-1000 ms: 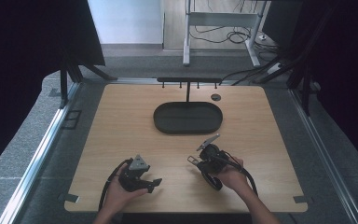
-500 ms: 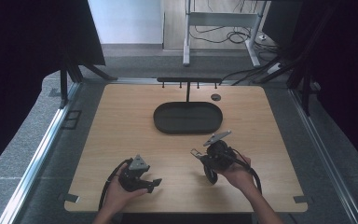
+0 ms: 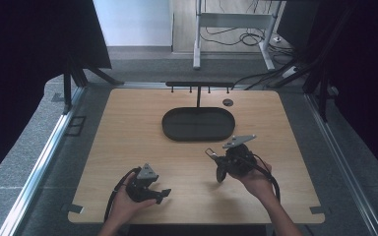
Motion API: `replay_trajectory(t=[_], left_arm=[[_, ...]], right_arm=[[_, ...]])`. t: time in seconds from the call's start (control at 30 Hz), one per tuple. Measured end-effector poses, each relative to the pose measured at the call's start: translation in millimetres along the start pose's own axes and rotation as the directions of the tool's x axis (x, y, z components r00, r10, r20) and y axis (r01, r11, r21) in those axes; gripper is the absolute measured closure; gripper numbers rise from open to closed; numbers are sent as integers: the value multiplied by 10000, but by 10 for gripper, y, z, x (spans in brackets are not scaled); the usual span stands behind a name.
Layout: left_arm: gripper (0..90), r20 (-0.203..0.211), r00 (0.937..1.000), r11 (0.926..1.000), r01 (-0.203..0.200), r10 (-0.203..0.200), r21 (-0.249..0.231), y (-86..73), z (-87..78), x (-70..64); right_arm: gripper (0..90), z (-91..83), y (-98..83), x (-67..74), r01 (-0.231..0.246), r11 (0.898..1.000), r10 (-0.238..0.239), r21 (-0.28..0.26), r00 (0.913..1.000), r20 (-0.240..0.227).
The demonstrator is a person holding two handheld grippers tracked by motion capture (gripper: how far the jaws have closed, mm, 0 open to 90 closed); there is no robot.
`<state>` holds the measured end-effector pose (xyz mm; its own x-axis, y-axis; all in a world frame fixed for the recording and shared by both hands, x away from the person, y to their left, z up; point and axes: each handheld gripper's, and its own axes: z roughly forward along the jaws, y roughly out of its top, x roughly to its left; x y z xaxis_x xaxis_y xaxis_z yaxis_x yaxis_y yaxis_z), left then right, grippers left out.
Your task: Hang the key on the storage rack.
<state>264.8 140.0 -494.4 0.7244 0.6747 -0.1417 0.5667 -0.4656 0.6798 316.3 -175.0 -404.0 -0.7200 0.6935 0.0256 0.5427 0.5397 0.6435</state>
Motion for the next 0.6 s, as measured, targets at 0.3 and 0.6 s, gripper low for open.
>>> replay_trajectory(t=[0.3,0.6], left_arm=[[281,-8,10000,10000,15,-15,-1,-1,-2,1],[281,-9,10000,10000,12,-12,7,-1,-2,3]], right_arm=[[806,7,20,-2,-1,9998,1,-194,10000,-32],[805,-35,44,-46,-183,9982,179,-578,9998,-76]])
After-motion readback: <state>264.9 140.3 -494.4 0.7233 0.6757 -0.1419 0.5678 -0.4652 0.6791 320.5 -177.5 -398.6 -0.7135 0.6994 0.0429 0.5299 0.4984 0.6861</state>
